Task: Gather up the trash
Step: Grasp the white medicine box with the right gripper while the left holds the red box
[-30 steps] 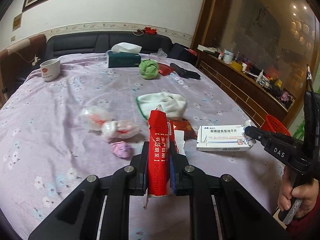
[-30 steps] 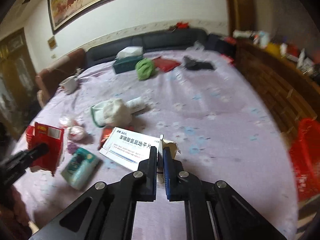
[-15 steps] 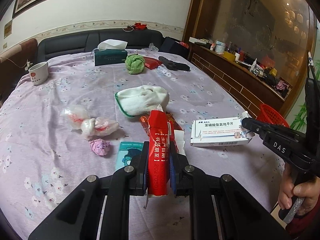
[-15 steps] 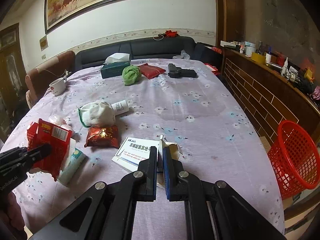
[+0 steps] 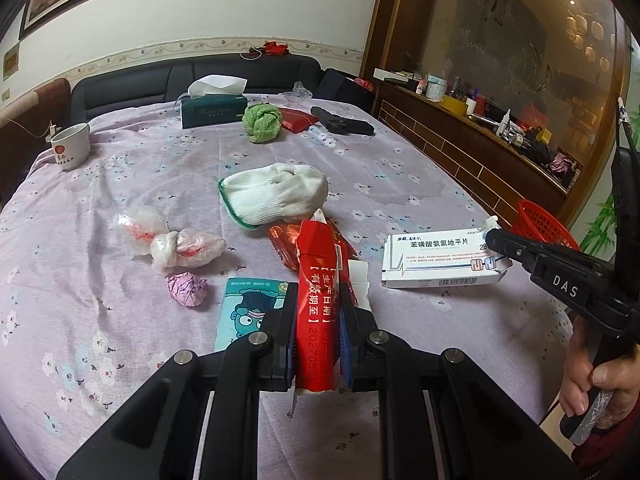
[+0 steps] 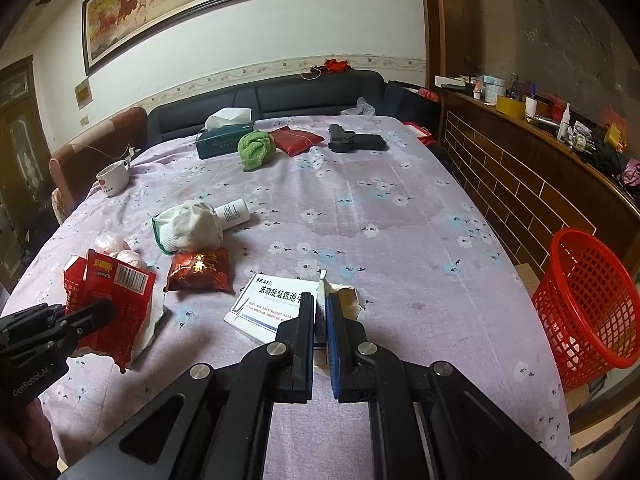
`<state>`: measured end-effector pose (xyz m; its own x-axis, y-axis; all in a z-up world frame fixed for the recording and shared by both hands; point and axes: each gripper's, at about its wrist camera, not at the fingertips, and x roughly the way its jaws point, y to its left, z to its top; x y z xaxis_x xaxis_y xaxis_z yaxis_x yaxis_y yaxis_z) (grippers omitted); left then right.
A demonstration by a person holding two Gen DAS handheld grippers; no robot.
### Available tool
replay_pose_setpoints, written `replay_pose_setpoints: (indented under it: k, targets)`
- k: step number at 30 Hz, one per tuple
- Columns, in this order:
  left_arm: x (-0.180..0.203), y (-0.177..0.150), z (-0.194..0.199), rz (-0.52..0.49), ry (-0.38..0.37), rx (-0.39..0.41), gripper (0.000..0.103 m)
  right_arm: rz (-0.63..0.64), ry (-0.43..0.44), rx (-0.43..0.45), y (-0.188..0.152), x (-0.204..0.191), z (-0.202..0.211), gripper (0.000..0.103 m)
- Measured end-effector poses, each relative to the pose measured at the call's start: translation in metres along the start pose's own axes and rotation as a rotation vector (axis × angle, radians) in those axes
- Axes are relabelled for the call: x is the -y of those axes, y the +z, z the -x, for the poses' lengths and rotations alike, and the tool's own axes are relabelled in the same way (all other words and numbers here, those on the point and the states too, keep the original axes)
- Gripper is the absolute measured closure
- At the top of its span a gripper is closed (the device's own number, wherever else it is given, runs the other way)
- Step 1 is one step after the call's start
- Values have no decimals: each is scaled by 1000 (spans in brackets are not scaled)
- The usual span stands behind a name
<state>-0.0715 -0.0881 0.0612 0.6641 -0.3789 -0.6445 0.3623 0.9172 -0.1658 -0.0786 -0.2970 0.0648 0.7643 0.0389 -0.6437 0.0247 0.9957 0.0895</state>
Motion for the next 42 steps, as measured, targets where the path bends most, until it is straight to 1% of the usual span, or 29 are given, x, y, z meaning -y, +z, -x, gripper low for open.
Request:
replay_pose_setpoints:
  k: [14,35,42]
  targets:
    - [9,-1,-3,-16,-8,-6,87,-45,17,12,-1,12,10,96]
    - [19,0,-5,-39,-10,-8,87,-77,23,63,4,23,32,96]
    - [33,6,-9,-59,-38,-11,87,-87,17,77,4,28,38,96]
